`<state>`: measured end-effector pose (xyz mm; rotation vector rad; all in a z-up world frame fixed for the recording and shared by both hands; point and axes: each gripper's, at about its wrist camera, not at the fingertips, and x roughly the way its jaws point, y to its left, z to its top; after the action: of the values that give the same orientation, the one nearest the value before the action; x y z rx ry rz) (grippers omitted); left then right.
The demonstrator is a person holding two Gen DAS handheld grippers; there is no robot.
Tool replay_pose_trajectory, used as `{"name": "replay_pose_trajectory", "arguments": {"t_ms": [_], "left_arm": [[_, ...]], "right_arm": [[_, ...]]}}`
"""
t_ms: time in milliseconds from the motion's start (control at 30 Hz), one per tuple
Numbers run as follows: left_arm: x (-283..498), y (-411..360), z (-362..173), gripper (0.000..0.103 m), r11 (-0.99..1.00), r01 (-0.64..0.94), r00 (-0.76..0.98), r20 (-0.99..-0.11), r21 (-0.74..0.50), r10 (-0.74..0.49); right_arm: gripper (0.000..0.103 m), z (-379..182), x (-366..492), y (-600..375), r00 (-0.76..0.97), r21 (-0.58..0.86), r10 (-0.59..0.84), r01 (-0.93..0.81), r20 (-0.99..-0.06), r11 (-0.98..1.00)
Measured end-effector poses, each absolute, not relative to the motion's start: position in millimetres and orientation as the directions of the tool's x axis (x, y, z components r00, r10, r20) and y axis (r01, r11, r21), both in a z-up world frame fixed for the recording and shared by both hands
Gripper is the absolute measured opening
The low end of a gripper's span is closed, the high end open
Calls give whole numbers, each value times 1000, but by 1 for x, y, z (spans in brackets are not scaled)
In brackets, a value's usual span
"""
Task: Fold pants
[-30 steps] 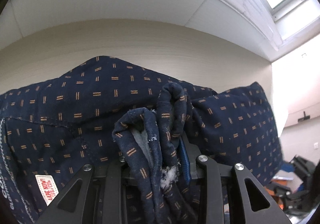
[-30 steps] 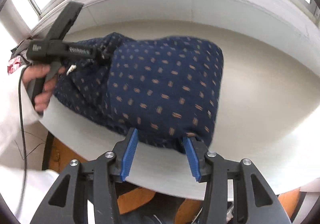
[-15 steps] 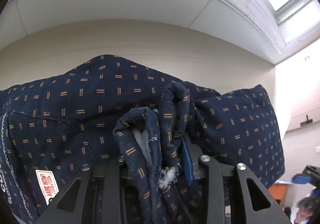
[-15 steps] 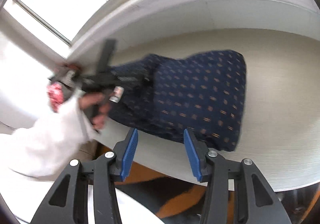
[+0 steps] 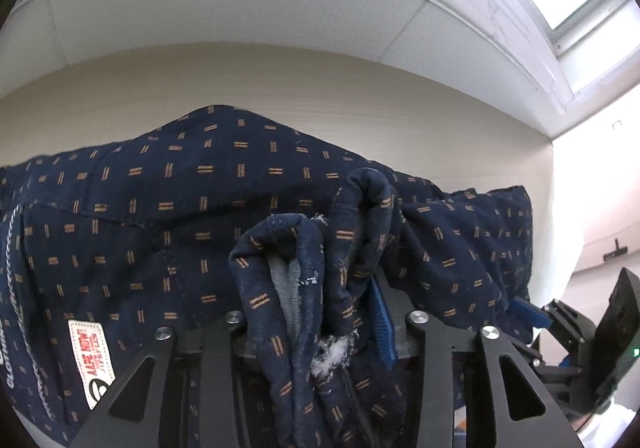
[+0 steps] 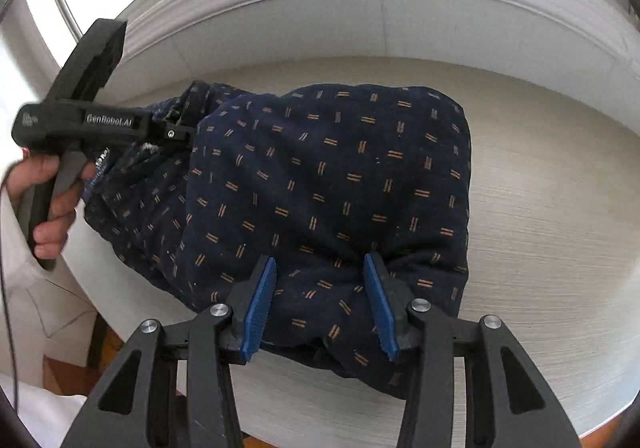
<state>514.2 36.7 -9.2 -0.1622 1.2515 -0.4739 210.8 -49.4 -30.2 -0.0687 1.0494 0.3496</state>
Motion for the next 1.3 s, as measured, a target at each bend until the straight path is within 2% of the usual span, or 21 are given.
{"name": "replay_pose_trajectory", "arguments": {"t_ms": [133, 267, 333, 433, 500, 567, 667, 767, 900, 1067, 1233, 1300], "left_arm": [[504, 42, -9, 50, 904, 237, 253, -876, -355, -411], [494, 43, -13, 50, 900, 215, 252, -869, -378, -425], [489, 45, -16, 50, 898, 200, 254, -864, -392, -434], [483, 51, -18, 49, 895, 189, 257, -859, -404, -442], [486, 67, -22, 55, 894, 172, 257, -857, -414, -446], [481, 79, -19, 62, 900, 159, 271, -859, -405, -434], [458, 86, -6, 64, 916, 157, 315, -861, -368, -400], [429, 87, 0, 84, 929, 155, 357, -857, -338, -371], [400, 87, -11, 84, 929, 101, 339, -866, -355, -368], [367, 93, -32, 84, 935, 78, 334, -875, -346, -351], [364, 96, -38, 84, 937, 54, 324, -882, -344, -343], [363, 95, -43, 85, 942, 67, 323, -886, -329, -333]], "right_arm": [[35, -10, 219, -51, 429, 100, 223, -291, -875, 952], [37, 27, 228, -28, 542, 58, 235, -323, -807, 945], [37, 26, 245, -16, 543, 85, 263, -330, -798, 940], [37, -4, 268, 1, 484, 93, 259, -341, -836, 935], [38, -22, 272, -4, 465, 86, 239, -327, -853, 941], [38, -28, 271, -17, 472, 143, 289, -322, -832, 936], [37, -26, 277, -14, 464, 121, 280, -343, -841, 931], [37, -27, 279, -6, 457, 93, 260, -356, -851, 930], [32, -32, 266, -9, 474, 59, 242, -368, -846, 928], [31, -30, 269, -17, 442, 90, 261, -372, -858, 924], [33, -9, 274, -1, 469, 144, 316, -367, -825, 919], [34, -19, 275, 6, 461, 100, 280, -376, -842, 921]]}}
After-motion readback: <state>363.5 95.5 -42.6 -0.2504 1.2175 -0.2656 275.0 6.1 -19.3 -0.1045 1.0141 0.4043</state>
